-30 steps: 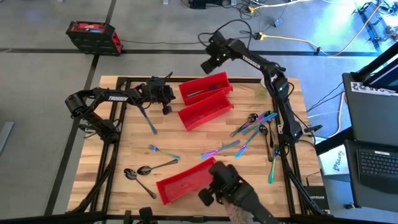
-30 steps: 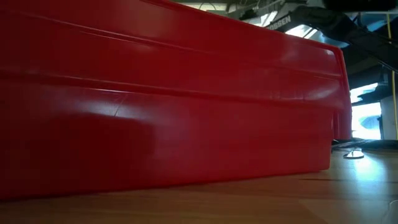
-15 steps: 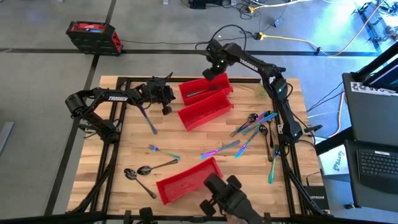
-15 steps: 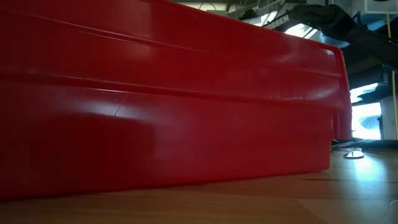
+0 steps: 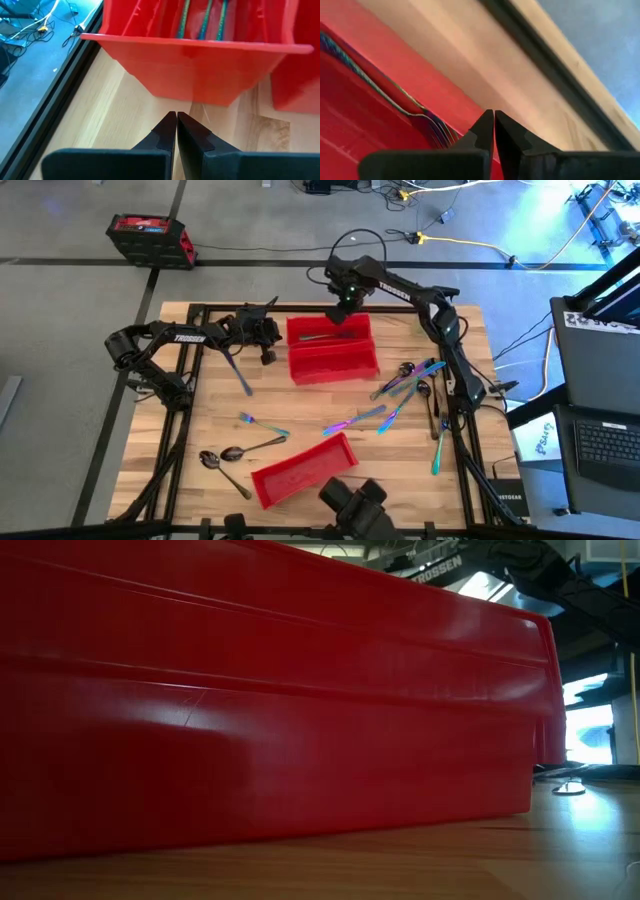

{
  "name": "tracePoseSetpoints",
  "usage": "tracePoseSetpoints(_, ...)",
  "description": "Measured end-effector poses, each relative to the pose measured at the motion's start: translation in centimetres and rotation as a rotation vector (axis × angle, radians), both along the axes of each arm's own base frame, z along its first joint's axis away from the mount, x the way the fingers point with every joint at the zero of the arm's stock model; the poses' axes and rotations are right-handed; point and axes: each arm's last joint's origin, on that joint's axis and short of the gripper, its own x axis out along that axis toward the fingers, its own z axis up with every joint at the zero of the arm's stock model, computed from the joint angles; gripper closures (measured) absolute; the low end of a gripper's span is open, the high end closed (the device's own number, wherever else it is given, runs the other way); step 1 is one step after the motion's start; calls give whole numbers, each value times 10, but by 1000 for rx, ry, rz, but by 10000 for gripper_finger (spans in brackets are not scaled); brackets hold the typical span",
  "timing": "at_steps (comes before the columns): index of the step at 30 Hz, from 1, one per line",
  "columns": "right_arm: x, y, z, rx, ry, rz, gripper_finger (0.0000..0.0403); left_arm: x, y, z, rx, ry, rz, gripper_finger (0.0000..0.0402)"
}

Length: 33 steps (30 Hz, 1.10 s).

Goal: Sort silverware
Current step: Adjust the red bins, then put the purple table knife into the bottom red bin

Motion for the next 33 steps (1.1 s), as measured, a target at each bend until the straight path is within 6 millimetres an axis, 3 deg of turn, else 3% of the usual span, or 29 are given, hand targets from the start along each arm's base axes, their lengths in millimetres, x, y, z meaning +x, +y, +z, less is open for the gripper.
tracePoseSetpoints(9,6,3,2,-88,11,10,403,-1,-1,-1,-8,12,0,402)
tracePoseSetpoints(11,7,4,15,-162,-19,25,403,-1,-1,-1,-3,15,-3,402)
tracePoseSetpoints(14,15,11,51,-373,-127,95,403,-1,-1,-1,3,18,-4,402)
tracePoseSetpoints(18,25,43,101,-523,-297,252,402,0,-2,-1,9,22,-3,402)
tracePoseSetpoints(24,12,113,142,-374,-379,472,401,2,-5,-1,2,32,-14,402)
tracePoseSetpoints(28,4,166,141,-313,-292,589,401,3,-6,0,12,23,-20,402)
tracePoseSetpoints(33,-18,209,130,-331,-362,603,401,4,-7,0,17,20,-26,402)
